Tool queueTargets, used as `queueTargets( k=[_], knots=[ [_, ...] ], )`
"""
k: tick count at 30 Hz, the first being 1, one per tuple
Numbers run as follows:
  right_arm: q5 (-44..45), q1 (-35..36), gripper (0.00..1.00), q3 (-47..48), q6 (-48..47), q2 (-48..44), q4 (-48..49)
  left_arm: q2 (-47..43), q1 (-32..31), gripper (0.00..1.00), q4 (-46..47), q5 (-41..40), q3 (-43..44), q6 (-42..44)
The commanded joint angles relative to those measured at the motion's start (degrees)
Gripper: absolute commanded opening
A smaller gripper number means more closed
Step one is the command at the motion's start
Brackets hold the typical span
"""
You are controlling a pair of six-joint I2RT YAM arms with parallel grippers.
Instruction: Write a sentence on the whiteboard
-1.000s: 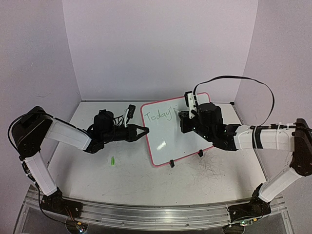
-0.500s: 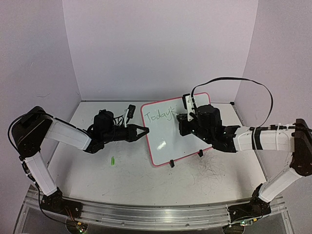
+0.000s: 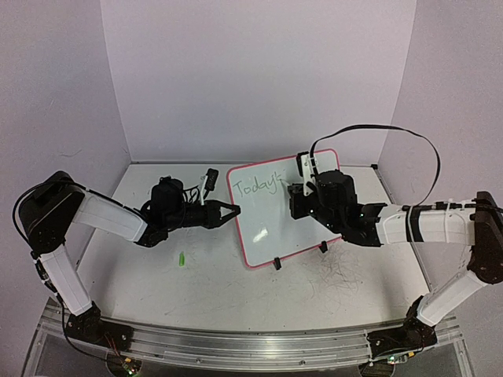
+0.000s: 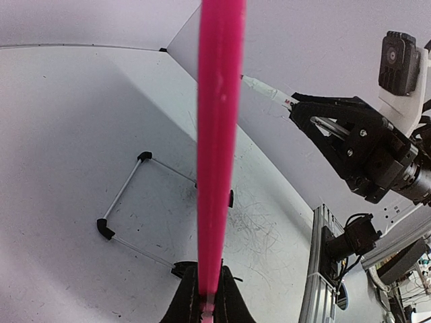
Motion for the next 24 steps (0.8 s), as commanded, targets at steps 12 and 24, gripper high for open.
queueTargets(
  k=[12, 24],
  knots=[
    [0.1, 0.2, 0.00, -1.7, 2.0, -1.2, -2.0, -2.9, 0.3, 0.00, -0.1, 1.0, 0.8, 0.3],
    [-1.8, 1.3, 0.00, 0.0, 1.7, -0.1, -1.5, -3.0, 0.2, 0.00, -0.2, 1.0, 0.8, 0.3]
  ],
)
